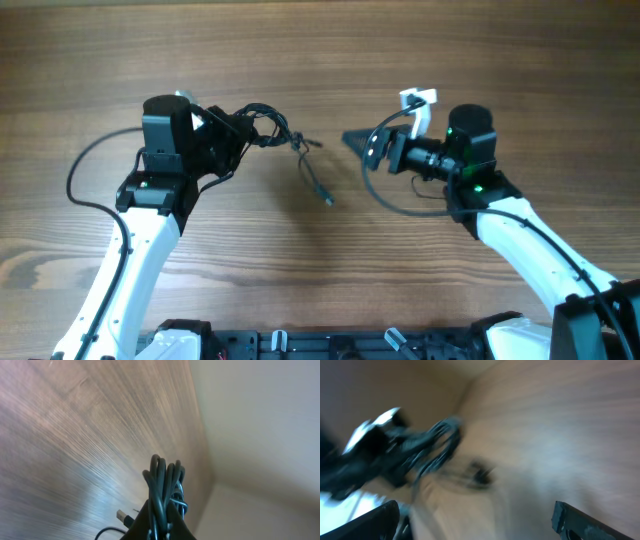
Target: Untangle cables
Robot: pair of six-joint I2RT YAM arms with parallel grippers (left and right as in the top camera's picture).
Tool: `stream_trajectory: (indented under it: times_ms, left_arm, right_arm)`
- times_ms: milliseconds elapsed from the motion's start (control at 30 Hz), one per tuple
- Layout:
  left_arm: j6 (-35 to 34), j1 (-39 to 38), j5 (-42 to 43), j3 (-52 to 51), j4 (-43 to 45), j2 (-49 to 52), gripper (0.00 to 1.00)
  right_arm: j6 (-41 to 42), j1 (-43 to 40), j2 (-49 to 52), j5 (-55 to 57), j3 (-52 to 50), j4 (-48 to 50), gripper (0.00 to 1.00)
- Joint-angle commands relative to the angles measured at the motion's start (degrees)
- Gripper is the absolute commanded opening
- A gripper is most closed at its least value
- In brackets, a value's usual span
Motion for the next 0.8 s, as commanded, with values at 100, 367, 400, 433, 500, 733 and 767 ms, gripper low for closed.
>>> stream_trajectory:
  times_ms: [100, 367, 400, 433, 500, 733, 767]
  left_arm:
    - [-10.27, -0.5, -2.78, 0.09, 0.11, -0.94, 0.16]
    - [-2.75, -0.5, -11.91, 0.09, -13.35, -0.13, 0.73]
    - [-2.54, -0.5, -14.78, 0.09, -14.82, 0.09, 0.72]
    - [-1.77, -0.5, -16.04, 0.09, -15.23, 0.59, 0.76]
    - [-1.27, -0.74, -16.02, 0.09, -14.75, 2.67, 0.8]
    - [46.31, -13.0, -9.22, 0.09, 9.22, 17.62, 0.72]
    - [50.84, -14.91, -11.02, 0.09, 11.39, 20.35, 0.72]
  right_arm:
    - [1.2, 11.34, -0.39, -4.98, 0.11, 4.02, 1.0]
    - [0.52, 10.91, -0.37, 5.99, 0.11, -0.7, 1.0]
    - [0.55, 10.91, -0.39, 7.37, 0.11, -2.21, 1.0]
    - [0.57, 10.91, -0.37, 8.66, 0.11, -3.41, 1.0]
    - [0.55, 10.91, -0.39, 12.31, 0.11, -5.68, 1.0]
    - [-3.74, 10.01, -0.35, 26.51, 0.11, -9.29, 1.0]
    - [-3.76, 9.79, -0.35, 26.8, 0.11, -9.33, 1.0]
